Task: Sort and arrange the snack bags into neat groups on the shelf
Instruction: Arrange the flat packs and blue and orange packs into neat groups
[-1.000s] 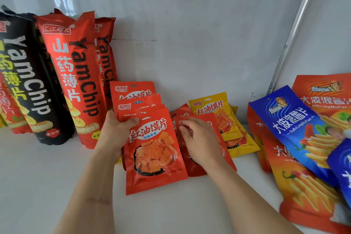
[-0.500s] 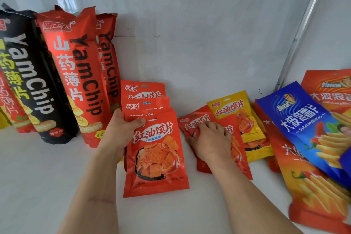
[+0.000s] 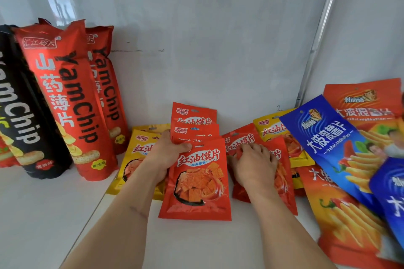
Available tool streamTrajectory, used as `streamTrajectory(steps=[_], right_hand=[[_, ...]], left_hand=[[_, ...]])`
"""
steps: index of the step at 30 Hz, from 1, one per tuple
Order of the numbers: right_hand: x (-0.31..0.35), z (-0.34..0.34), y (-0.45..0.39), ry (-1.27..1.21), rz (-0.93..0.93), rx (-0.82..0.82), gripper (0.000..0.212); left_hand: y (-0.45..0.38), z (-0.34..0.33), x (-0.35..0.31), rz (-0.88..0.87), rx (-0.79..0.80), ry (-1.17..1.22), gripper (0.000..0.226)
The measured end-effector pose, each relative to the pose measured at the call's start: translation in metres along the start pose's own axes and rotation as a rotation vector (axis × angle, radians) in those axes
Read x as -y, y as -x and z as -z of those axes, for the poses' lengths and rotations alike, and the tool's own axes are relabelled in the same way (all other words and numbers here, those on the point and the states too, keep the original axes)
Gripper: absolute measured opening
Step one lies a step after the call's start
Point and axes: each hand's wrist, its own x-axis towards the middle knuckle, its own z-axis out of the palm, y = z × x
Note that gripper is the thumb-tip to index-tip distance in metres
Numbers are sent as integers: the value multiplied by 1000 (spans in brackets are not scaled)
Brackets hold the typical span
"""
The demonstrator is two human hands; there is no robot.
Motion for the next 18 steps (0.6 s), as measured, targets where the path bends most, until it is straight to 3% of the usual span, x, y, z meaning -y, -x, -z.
streamTrajectory(steps=[2, 5, 7, 11, 18], right_hand=[[0, 1, -1, -83, 12, -65, 46], [5, 11, -1, -163, 96, -158, 41], [12, 21, 5, -121, 163, -98, 48], [25, 30, 30, 39, 246, 33, 62], [27, 21, 46, 21, 240, 126, 58]], left_hand=[[-8, -2, 1, 13, -8, -68, 52], [-6, -5, -2, -4, -34, -153, 30], [-6, -8, -2, -31, -45, -182, 30], [-8, -8, 0, -47, -72, -211, 50], [-10, -8, 0, -107, -125, -401, 60]])
